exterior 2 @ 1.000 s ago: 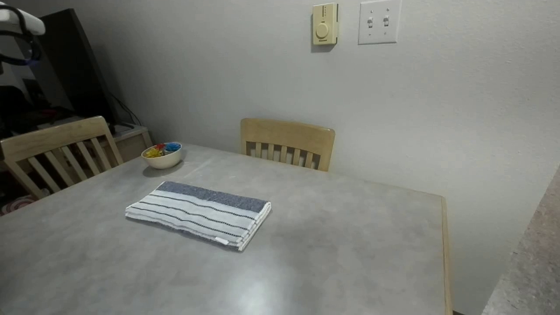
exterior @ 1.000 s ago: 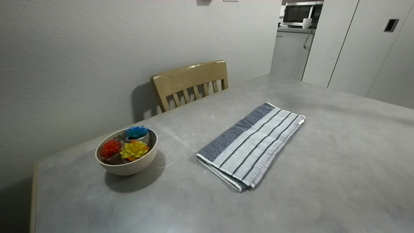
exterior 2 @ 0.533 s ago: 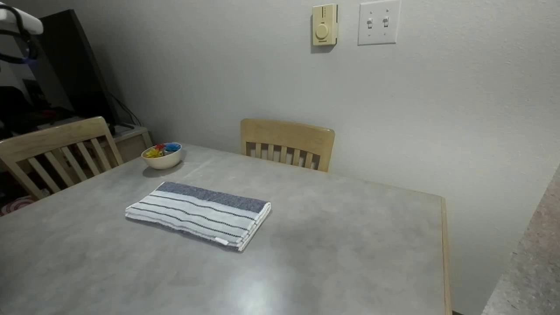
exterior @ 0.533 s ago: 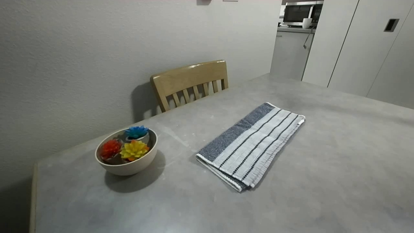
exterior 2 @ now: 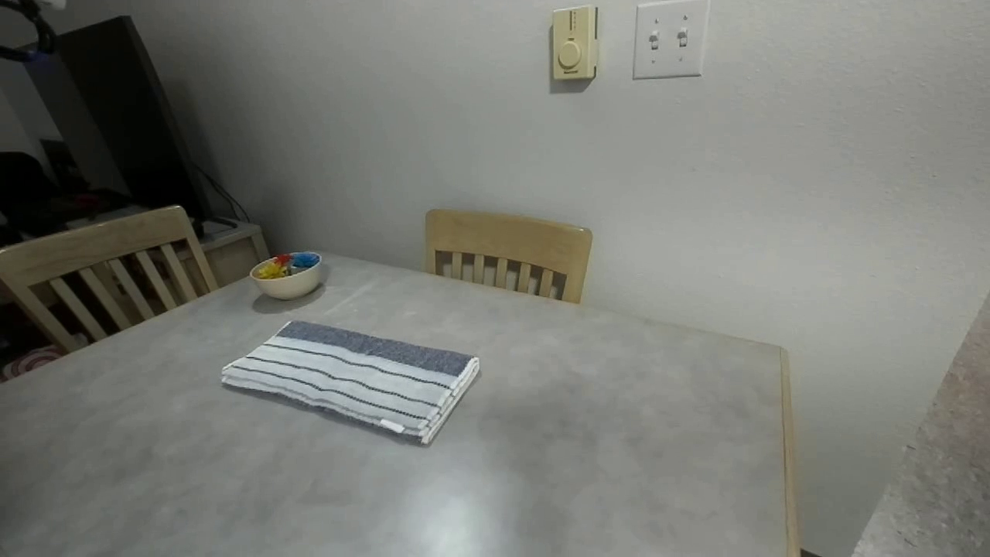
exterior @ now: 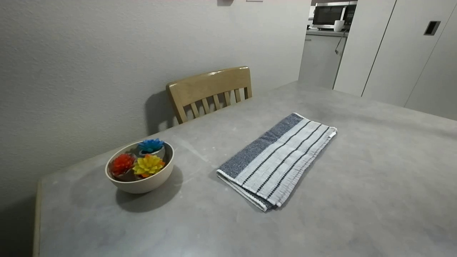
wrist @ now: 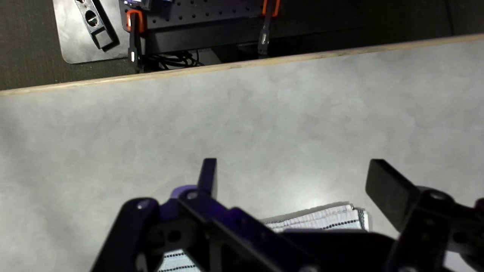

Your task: Fold the towel

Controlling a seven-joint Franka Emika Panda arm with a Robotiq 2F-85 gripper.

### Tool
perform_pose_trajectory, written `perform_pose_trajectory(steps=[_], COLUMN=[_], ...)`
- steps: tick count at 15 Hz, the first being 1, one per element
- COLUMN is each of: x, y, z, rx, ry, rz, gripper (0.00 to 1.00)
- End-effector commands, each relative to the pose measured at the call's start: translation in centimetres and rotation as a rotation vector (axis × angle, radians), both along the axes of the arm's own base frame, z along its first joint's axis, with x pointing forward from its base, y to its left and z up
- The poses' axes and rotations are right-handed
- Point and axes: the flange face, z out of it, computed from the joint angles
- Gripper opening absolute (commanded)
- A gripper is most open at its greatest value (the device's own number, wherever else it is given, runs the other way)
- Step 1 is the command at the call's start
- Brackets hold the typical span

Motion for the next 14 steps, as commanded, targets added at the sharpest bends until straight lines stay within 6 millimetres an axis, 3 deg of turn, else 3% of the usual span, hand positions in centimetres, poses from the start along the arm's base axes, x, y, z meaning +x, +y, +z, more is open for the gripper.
perform_pose_trajectory(steps=[1,6,14], x=[0.6,2.4,7.9], y=[-0.2,-0.7,-2.2], z=[0.0,-0.8,-1.9], rx=[0.000,0.002,0.009], ry=[0.004,0.027,-0.420], rz=[-0.008,-0.023,0.134], gripper=[1.00,1.00,1.00])
